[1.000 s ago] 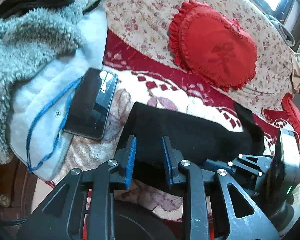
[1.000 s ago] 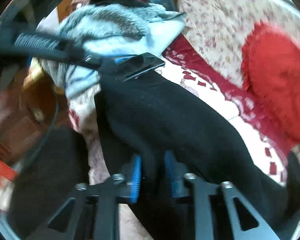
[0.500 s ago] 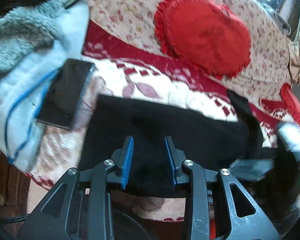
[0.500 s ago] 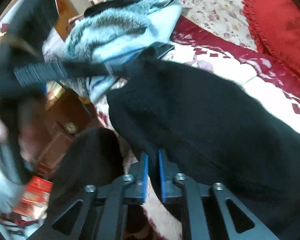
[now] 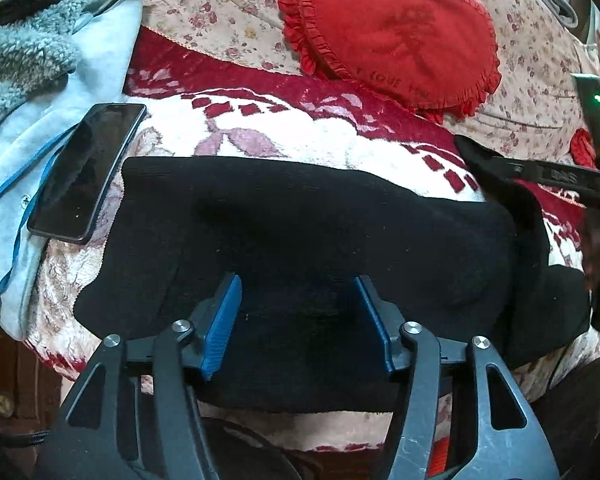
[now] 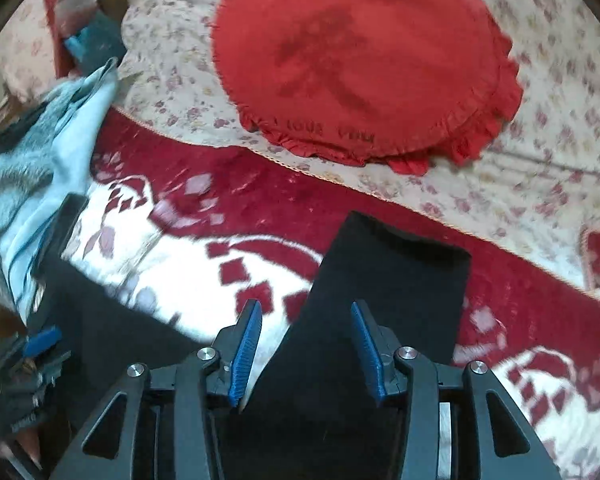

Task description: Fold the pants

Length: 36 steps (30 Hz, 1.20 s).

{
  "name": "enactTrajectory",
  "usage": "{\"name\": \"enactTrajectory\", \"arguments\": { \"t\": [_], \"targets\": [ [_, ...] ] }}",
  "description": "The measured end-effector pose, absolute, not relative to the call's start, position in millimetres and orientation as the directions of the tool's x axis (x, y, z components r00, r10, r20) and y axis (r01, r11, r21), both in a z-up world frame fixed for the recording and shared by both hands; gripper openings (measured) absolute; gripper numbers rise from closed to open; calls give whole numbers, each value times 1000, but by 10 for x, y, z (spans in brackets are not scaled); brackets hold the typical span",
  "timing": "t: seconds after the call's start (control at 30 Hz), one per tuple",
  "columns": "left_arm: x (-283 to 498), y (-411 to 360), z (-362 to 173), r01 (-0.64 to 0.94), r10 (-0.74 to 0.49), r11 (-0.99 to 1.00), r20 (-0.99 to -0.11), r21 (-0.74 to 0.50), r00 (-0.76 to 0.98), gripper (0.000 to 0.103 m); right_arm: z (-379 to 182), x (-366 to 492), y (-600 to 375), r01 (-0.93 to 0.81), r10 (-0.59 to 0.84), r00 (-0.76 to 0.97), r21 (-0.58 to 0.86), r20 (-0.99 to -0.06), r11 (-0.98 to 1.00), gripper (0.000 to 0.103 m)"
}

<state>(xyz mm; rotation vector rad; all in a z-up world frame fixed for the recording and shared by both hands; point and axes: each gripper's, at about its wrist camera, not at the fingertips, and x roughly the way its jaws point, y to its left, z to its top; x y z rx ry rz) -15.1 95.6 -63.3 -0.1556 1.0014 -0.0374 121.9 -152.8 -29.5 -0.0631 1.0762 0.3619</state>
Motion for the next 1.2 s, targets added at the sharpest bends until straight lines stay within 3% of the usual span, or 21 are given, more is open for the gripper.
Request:
{"name": "enactTrajectory", "arguments": {
  "t": [0.17, 0.2, 0.27, 0.33, 0.43, 0.67, 0.87, 1.0, 1.1, 1.2],
  "targets": [
    [-135, 918, -635, -33, -95, 991, -839, -133, 537, 62, -611, 1419, -1500, -323, 234, 355, 116, -905, 939, 43],
    [-134, 920, -635, -32, -96, 991, -839, -134, 536, 62, -646, 1421, -1555, -320, 251, 351, 136, -902, 938, 39],
    [-138, 930, -635, -35, -101, 989, -838, -141, 536, 62, -619, 1389, -1657, -324, 263, 366, 143, -893, 935, 21],
    [-133, 934, -630, -36, -102, 989, -839, -143, 534, 62, -540, 1323, -1850, -311, 301, 369, 189, -879, 931, 13],
    [-136, 938, -628, -41, -103, 988, -838, -148, 535, 62, -350, 1159, -2164, -288, 360, 412, 255, -837, 923, 10],
    [-185, 878, -607, -41, -103, 988, -837, -148, 537, 62, 1, 178, -3013, -210, 418, 496, 362, -761, 908, 10],
    [-184, 766, -548, -35, -140, 982, -837, -186, 529, 62, -571, -461, -3632, -37, 401, 412, 425, -818, 905, 10],
    [-201, 597, -439, -1, -191, 974, -829, -224, 525, 62, -753, -555, -3748, 0, 466, 442, 520, -766, 854, 11],
    [-232, 419, -371, 39, -194, 978, -824, -205, 532, 62, -759, -557, -3917, 45, 483, 513, 584, -710, 811, 32],
    [-234, 282, -375, 66, -206, 977, -828, -201, 521, 62, -800, -557, -4052, 91, 478, 544, 615, -689, 783, 34]
  ]
}}
